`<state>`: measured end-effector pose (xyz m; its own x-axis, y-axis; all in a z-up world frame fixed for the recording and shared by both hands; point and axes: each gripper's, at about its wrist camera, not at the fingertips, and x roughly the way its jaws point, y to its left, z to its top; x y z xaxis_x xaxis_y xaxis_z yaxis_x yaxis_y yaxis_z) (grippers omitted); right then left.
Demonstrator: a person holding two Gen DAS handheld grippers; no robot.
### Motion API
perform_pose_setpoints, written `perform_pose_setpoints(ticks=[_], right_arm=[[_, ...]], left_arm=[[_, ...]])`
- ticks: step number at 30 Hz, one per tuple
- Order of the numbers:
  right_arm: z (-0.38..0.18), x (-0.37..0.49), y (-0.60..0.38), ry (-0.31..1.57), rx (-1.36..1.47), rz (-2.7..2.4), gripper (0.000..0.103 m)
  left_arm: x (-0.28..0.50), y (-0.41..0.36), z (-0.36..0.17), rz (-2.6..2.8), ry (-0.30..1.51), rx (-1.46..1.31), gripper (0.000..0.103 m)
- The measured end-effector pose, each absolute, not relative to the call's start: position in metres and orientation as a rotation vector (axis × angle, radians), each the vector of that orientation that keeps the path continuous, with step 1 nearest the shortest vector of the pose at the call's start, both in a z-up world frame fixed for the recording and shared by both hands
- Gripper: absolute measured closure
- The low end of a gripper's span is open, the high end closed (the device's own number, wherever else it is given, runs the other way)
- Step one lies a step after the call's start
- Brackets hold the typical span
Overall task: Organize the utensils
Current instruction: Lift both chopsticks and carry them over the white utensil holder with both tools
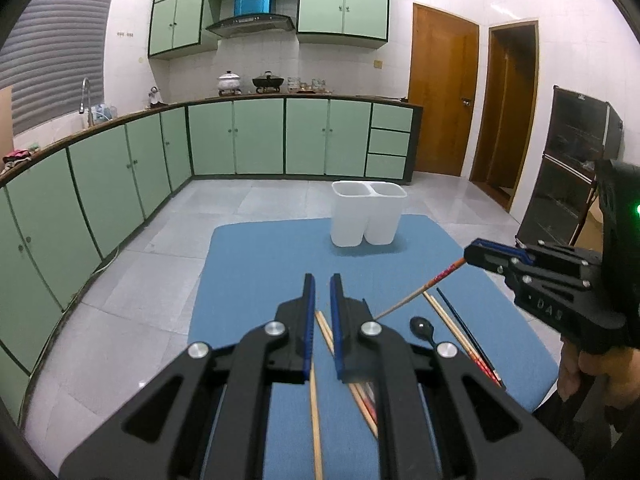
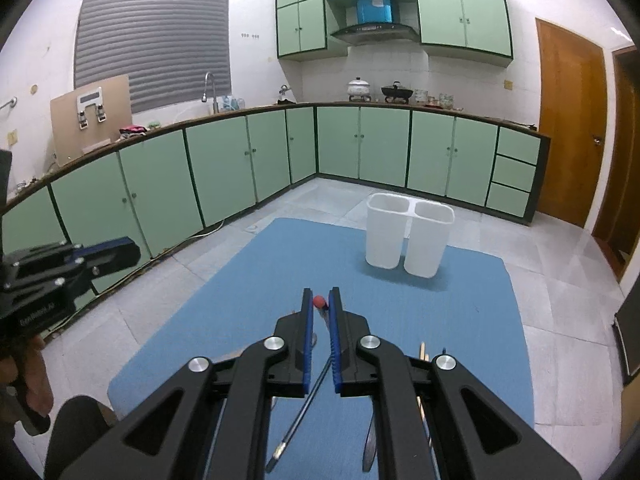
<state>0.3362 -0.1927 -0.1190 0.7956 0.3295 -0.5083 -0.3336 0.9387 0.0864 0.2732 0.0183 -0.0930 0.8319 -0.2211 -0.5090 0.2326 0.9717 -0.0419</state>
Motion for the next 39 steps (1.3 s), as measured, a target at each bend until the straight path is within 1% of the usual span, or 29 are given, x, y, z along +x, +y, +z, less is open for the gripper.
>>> perform_pose_setpoints(ticks=[5, 7, 9, 11, 13, 14, 17, 19, 21, 22, 23, 24, 25, 28, 32, 36, 37, 38, 39], right_arm=[[-0.109, 0.366, -0.195, 0.568, 0.014, 0.369, 0.095], [-0.109, 0.37, -0.197, 0.57, 0.02, 0.368, 0.095], [-0.115, 0.365, -0.198, 0.569, 0.01, 0.367, 0.095], [-0.124, 0.361, -0.201, 0.569, 0.02, 0.367, 0.095], [-0.127, 0.358, -0.204, 0.558, 0.035, 0.365, 0.095], [-0.128, 0.358, -0.206, 0.553, 0.038, 0.364, 0.095], [-0.128, 0.358, -0.212, 0.548, 0.056, 0.365, 0.095], [-0.129, 0.358, -0.215, 0.548, 0.06, 0.364, 0.096], [-0.13, 0.357, -0.217, 0.552, 0.059, 0.363, 0.096], [-0.13, 0.357, -0.218, 0.552, 0.061, 0.362, 0.096], [-0.129, 0.357, -0.219, 0.555, 0.064, 0.363, 0.096], [-0.129, 0.358, -0.219, 0.558, 0.068, 0.365, 0.096], [-0.129, 0.358, -0.22, 0.557, 0.073, 0.364, 0.096], [-0.128, 0.358, -0.218, 0.551, 0.08, 0.364, 0.096], [-0.129, 0.357, -0.214, 0.546, 0.069, 0.371, 0.095], [-0.13, 0.357, -0.213, 0.542, 0.07, 0.37, 0.095], [-0.13, 0.357, -0.213, 0.543, 0.07, 0.369, 0.095], [-0.13, 0.357, -0.212, 0.544, 0.071, 0.369, 0.095], [-0.13, 0.357, -0.212, 0.544, 0.07, 0.369, 0.095]], left_arm=[[0.288, 0.028, -0.097, -0.262, 0.556, -0.016, 0.096], [0.267, 0.037, -0.107, -0.242, 0.533, -0.018, 0.091], [0.242, 0.041, -0.124, -0.214, 0.539, 0.003, 0.057], [0.209, 0.044, -0.155, -0.196, 0.592, 0.007, 0.056], [0.175, 0.042, -0.191, -0.181, 0.655, 0.003, 0.046], [0.165, 0.04, -0.203, -0.171, 0.679, 0.017, 0.038], [0.141, 0.032, -0.243, -0.137, 0.765, 0.057, 0.038], [0.14, 0.03, -0.264, -0.122, 0.823, 0.078, 0.04], [0.147, 0.032, -0.273, -0.123, 0.859, 0.072, 0.051], [0.15, 0.035, -0.273, -0.126, 0.855, 0.064, 0.051], [0.153, 0.036, -0.273, -0.126, 0.859, 0.067, 0.06], [0.156, 0.037, -0.276, -0.139, 0.879, 0.062, 0.075], [0.158, 0.039, -0.279, -0.147, 0.906, 0.05, 0.081], [0.156, 0.038, -0.285, -0.144, 0.942, 0.051, 0.086], [0.149, 0.042, -0.28, -0.106, 0.949, 0.033, 0.084], [0.146, 0.043, -0.277, -0.125, 0.936, 0.01, 0.085], [0.146, 0.043, -0.278, -0.133, 0.941, 0.008, 0.088], [0.147, 0.042, -0.277, -0.137, 0.938, 0.004, 0.097], [0.147, 0.043, -0.276, -0.141, 0.937, -0.002, 0.097]])
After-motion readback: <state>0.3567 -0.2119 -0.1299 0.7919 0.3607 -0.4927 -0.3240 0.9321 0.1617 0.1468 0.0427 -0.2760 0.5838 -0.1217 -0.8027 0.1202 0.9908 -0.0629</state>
